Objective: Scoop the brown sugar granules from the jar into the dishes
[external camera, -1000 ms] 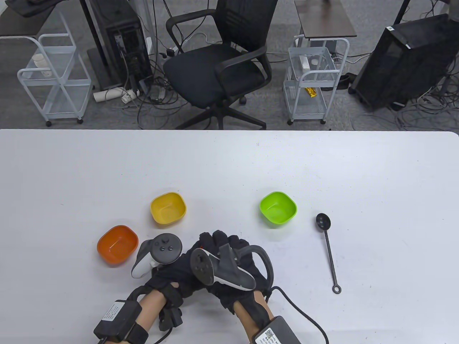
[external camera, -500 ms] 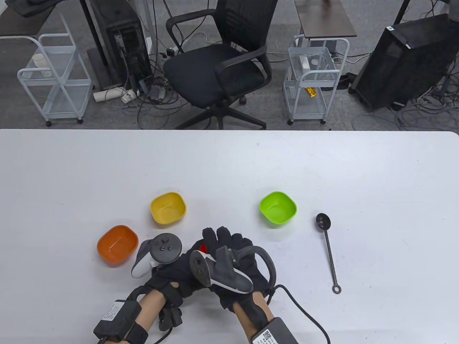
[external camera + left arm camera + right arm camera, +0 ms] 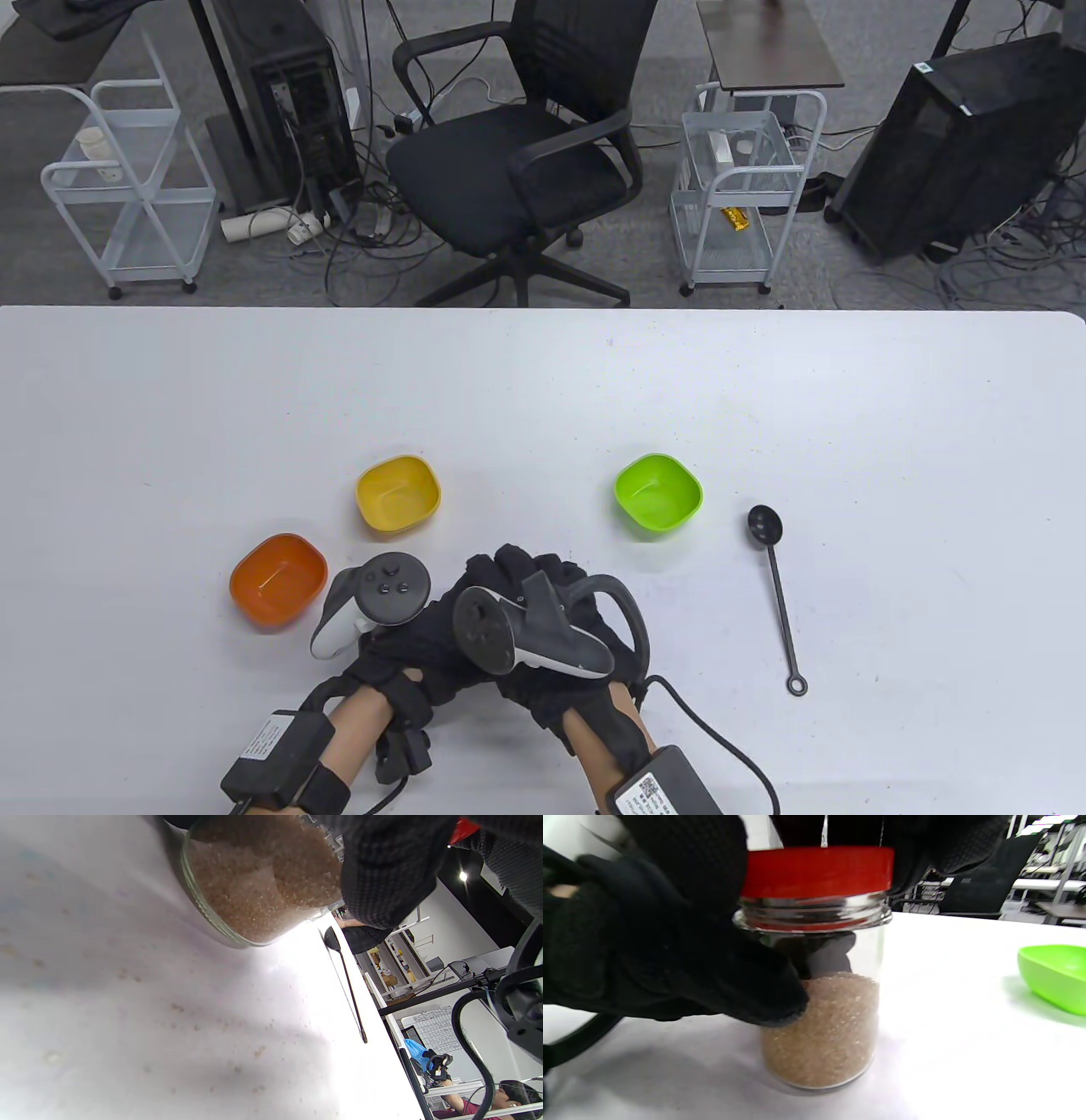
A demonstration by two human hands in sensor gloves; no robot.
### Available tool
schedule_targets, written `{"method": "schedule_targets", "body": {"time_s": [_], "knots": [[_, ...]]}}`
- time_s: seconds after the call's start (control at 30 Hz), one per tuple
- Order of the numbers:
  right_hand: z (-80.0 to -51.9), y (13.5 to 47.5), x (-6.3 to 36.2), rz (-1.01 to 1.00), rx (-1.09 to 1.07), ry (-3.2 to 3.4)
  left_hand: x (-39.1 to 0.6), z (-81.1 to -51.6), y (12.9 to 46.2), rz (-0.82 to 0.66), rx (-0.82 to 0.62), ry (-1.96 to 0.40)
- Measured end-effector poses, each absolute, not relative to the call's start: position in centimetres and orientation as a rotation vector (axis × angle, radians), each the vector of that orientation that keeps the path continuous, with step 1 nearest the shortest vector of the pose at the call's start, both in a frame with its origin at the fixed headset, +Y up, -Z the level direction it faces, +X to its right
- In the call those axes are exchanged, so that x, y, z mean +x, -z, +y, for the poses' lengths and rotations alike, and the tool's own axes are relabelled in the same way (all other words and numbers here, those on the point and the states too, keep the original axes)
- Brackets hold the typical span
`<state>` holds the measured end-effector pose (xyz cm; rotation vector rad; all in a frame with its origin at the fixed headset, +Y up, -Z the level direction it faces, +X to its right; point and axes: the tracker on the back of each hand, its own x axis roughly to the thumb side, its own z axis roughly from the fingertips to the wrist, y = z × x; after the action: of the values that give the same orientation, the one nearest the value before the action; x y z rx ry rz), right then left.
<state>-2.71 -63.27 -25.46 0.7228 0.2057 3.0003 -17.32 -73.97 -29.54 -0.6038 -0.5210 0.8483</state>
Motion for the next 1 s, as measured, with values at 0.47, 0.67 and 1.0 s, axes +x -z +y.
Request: {"method": "schedule_targets", "body": {"time_s": [0.47,0.67,1.0], "knots": [[-62.8,25.7,-1.2,0.170,0.719,-2.902,-18.3,-72.4,28.9,-0.585,-0.492,-0.724],[-62.3,25.8,-0.5,0.132,0.712,-2.839,-19.2,-70.2,27.2,-0.638,-0.379,-0.403],[-61.2,26.5,3.1,-0.006,0.481,-2.831,-20.3,-67.1,25.1,-0.558,-0.256,-0.062]]}}
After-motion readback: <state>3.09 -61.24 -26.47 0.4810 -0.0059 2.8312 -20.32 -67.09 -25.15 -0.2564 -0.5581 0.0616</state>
